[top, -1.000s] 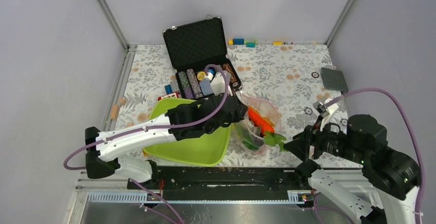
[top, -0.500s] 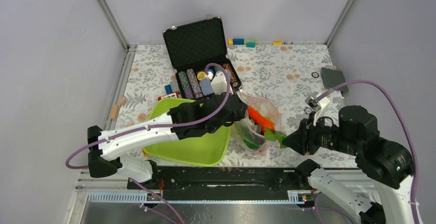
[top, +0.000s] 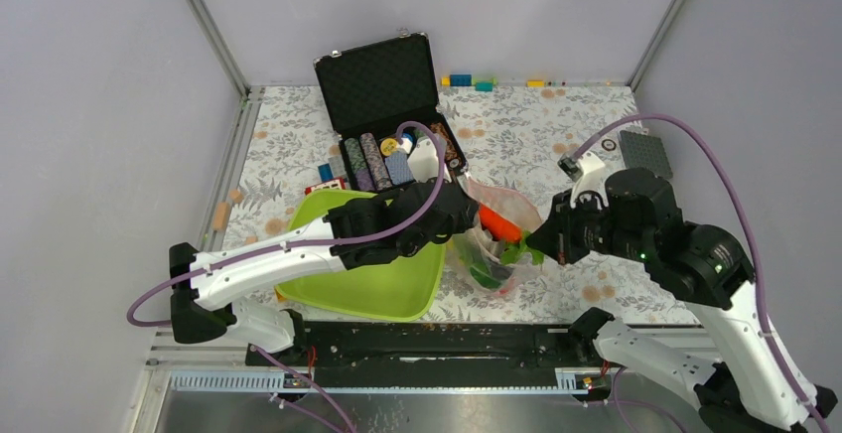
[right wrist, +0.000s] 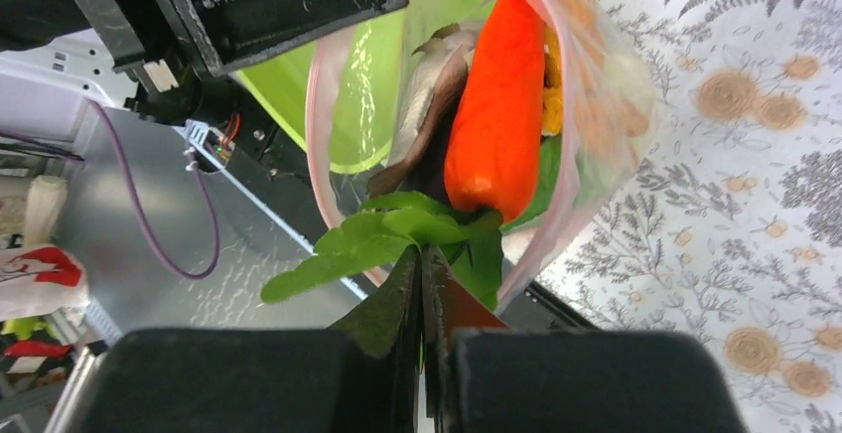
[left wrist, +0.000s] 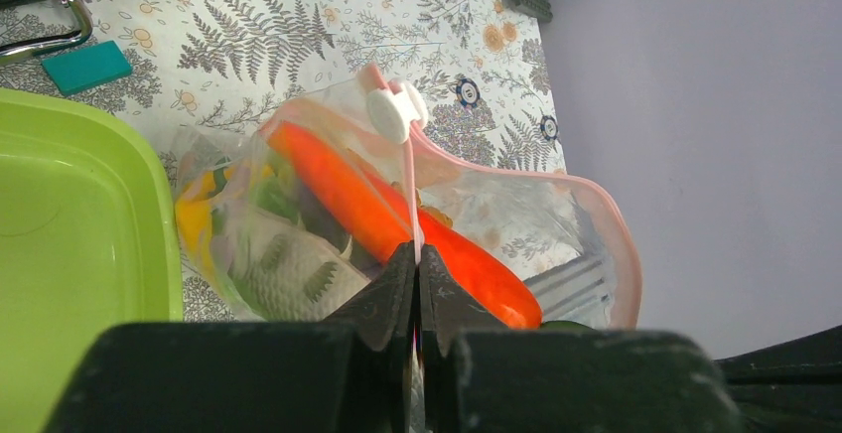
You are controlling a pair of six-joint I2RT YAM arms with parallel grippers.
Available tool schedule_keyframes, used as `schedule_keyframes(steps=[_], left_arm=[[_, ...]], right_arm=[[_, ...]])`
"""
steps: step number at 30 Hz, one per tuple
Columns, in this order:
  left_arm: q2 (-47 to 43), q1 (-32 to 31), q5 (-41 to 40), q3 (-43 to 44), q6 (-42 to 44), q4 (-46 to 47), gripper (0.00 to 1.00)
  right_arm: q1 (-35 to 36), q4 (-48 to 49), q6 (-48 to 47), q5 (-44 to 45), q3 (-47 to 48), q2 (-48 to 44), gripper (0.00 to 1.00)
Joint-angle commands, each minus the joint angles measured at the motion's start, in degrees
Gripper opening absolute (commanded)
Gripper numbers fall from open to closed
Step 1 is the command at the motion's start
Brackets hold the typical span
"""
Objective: Place the food in the zip-top bag and seal the zipper
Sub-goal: Adjust the fake vegetable in the zipper food storage bag.
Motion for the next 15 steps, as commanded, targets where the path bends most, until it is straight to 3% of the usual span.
schedule_keyframes(steps=[1,8,15], left_arm=[[-0.42,-0.15,1.06,2.03,-0.02,4.54,0.0],[-2.52,-0.25,0.54,0.68,-0.24,5.1,0.0],[-3.79,-0.25,0.74,-0.57,-0.34,6.79,0.0]], right_arm=[[7.4,6.06,1.47,15.51,2.4,3.06,0.0],[13.92,2.78,2.94,35.08,-0.79,10.42,0.0],[16.2,0.41,6.39,44.89,-8.35,12.73,0.0]])
